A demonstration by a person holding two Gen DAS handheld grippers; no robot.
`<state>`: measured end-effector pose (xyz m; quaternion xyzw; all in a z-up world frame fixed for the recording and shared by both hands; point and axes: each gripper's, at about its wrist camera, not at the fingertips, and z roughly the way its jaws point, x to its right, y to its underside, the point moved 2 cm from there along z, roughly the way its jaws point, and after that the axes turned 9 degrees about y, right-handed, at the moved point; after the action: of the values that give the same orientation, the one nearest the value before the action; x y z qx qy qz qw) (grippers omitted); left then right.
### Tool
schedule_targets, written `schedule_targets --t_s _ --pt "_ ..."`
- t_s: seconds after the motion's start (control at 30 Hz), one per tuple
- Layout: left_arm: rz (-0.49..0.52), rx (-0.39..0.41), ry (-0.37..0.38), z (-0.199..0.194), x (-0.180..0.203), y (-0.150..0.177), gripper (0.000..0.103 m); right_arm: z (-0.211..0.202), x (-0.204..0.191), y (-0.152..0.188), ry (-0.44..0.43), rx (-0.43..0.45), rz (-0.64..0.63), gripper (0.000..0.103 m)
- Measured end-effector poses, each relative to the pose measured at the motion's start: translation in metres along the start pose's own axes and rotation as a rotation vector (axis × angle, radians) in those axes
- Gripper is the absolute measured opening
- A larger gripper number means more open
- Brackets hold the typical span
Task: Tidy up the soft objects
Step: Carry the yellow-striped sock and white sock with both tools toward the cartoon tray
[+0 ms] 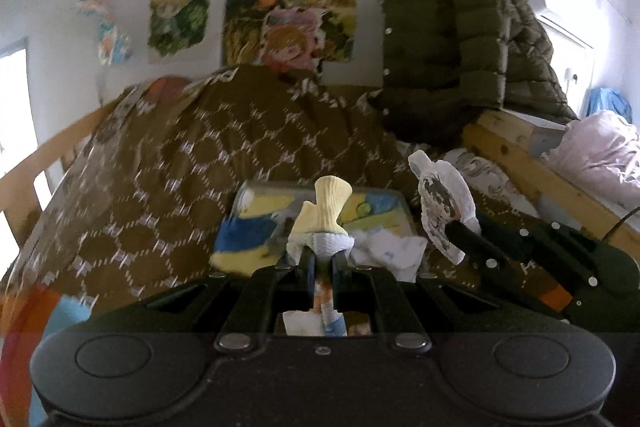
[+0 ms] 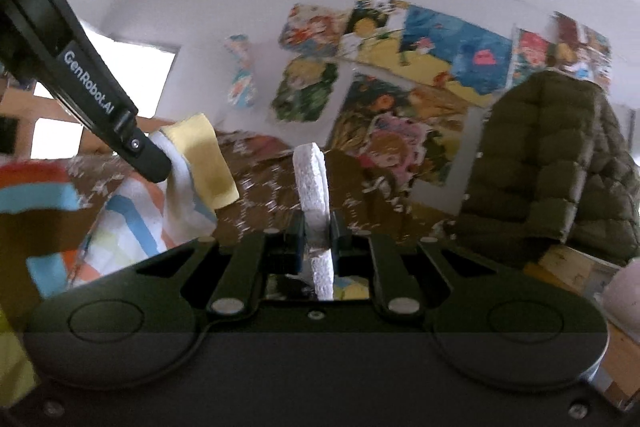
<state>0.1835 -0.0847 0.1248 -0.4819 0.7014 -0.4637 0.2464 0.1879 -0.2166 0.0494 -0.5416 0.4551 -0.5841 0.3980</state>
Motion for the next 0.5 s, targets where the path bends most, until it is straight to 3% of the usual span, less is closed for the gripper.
schedule_targets --t_s 0.33,0.5 --pt "0.012 -0.02 0.062 0.063 0.016 -0.024 0.007 0.011 0.04 0.019 0.105 -0.014 0.096 0.007" --pt "0.051 -0.001 0.044 0.095 0.008 -0.045 0.007 0.047 0.057 0.03 0.133 -0.041 0.183 0.007"
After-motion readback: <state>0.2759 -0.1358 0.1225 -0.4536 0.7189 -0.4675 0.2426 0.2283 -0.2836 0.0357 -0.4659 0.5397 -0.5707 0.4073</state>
